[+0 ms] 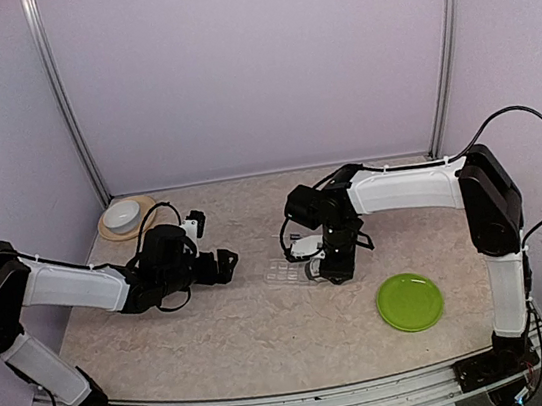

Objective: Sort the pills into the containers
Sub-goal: Pour the pill into the compartment of the pill container.

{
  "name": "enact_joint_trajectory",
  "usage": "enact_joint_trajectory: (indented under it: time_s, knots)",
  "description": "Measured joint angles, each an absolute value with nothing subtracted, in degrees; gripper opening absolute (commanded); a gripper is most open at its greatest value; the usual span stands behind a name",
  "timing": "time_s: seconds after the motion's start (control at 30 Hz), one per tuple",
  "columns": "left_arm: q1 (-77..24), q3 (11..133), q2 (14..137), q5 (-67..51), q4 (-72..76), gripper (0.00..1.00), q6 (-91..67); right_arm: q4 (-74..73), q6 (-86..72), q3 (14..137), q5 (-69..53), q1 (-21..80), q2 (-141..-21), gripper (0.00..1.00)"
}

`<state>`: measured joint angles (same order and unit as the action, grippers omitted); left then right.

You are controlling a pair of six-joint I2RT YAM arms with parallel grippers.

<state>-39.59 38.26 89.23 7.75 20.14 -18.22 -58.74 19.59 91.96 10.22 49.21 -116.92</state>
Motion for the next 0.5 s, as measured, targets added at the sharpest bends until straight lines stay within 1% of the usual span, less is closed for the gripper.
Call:
enact_joint_trajectory:
  time_s: [0.5]
  knots:
    - [-39.62, 38.26, 89.23, 7.75, 20.14, 0.99, -18.22, -58.87, 19.59, 92.23, 11.84, 49.21, -115.83, 0.0]
